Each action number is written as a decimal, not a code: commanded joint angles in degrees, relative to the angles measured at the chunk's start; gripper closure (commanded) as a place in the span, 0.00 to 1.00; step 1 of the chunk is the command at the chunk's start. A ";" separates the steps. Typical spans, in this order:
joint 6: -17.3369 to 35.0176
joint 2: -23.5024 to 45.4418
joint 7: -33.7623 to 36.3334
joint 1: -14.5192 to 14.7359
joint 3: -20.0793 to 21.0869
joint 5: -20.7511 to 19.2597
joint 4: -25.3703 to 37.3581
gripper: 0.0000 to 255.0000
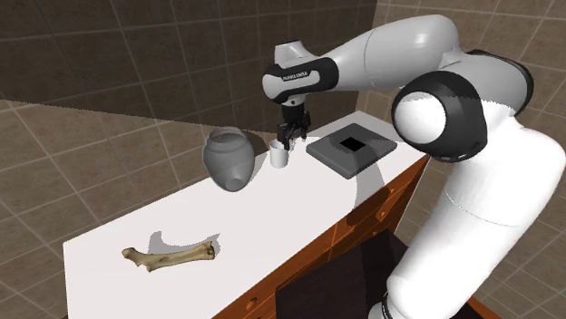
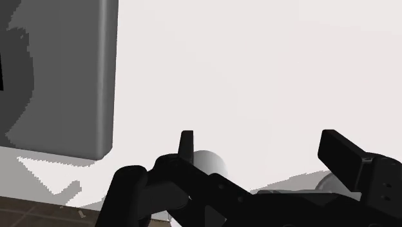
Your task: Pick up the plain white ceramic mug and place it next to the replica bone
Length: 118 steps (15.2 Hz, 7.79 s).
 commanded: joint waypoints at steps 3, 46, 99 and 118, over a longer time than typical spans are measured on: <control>-1.46 9.78 -1.51 0.33 0.45 0.04 9.68 0.00; -8.35 27.20 -3.95 1.08 1.39 -0.29 31.34 1.00; -16.42 2.30 28.65 21.58 14.52 3.43 13.26 1.00; -18.51 12.62 54.24 37.21 24.87 2.61 25.90 1.00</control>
